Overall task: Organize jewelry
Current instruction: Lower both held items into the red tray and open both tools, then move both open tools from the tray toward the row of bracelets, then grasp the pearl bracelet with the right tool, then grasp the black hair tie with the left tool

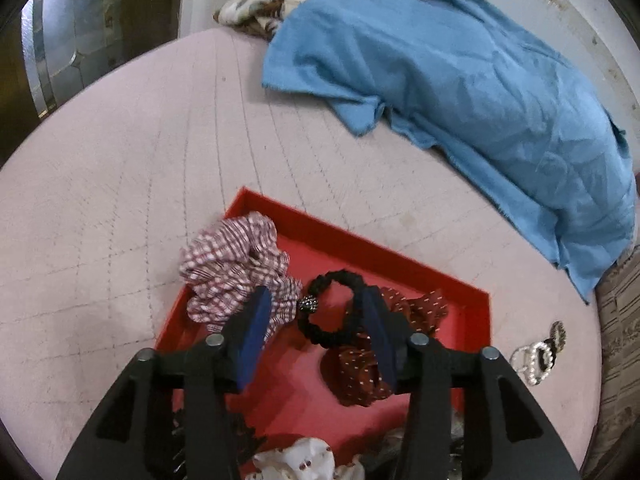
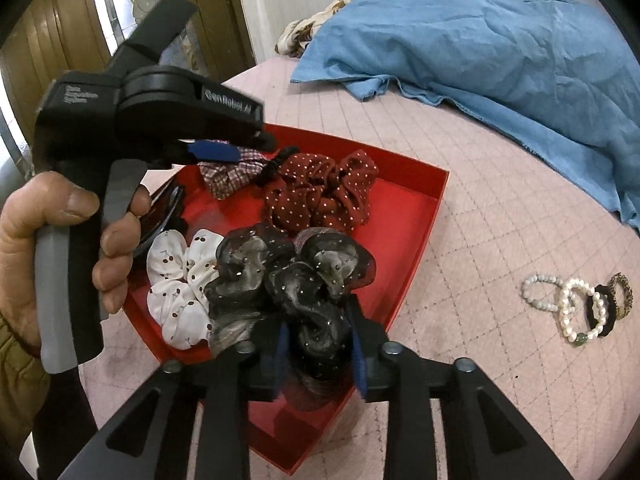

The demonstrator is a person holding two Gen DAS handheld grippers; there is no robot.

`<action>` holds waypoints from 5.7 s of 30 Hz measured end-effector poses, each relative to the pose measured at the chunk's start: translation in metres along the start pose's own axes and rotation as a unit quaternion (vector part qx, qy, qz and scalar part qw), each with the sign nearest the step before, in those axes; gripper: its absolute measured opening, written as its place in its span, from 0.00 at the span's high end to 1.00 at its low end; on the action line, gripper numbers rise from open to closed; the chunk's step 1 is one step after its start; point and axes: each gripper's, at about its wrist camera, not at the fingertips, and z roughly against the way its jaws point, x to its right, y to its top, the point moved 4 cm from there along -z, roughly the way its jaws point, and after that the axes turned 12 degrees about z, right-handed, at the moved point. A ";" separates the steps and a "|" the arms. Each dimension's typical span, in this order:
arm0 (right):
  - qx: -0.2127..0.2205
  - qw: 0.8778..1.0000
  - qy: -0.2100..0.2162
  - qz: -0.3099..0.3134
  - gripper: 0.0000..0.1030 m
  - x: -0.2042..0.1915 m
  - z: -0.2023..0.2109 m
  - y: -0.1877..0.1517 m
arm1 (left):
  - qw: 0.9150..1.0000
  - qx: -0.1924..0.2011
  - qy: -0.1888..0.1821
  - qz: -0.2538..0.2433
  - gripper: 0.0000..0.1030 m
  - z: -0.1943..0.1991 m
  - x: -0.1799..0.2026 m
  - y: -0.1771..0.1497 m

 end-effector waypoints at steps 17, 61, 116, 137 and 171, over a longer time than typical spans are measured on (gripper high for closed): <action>0.022 0.999 -0.040 0.008 0.42 -0.004 0.047 -0.018 | 0.997 0.072 -0.001 0.001 0.38 0.119 -0.011 -0.041; 0.016 0.974 -0.129 -0.184 0.52 0.134 0.182 -0.194 | 0.988 0.005 -0.044 -0.148 0.37 0.160 0.095 -0.183; -0.050 0.958 -0.151 -0.240 0.90 0.229 0.029 -0.103 | 0.979 -0.068 -0.051 -0.184 0.37 0.060 0.153 -0.184; 0.004 0.942 -0.192 -0.275 0.85 0.279 0.128 -0.220 | 0.958 -0.138 -0.077 -0.239 0.64 -0.063 0.295 -0.189; 0.126 0.942 -0.078 -0.300 0.90 0.270 0.160 -0.199 | 0.960 -0.067 -0.129 -0.240 0.94 0.068 0.271 -0.202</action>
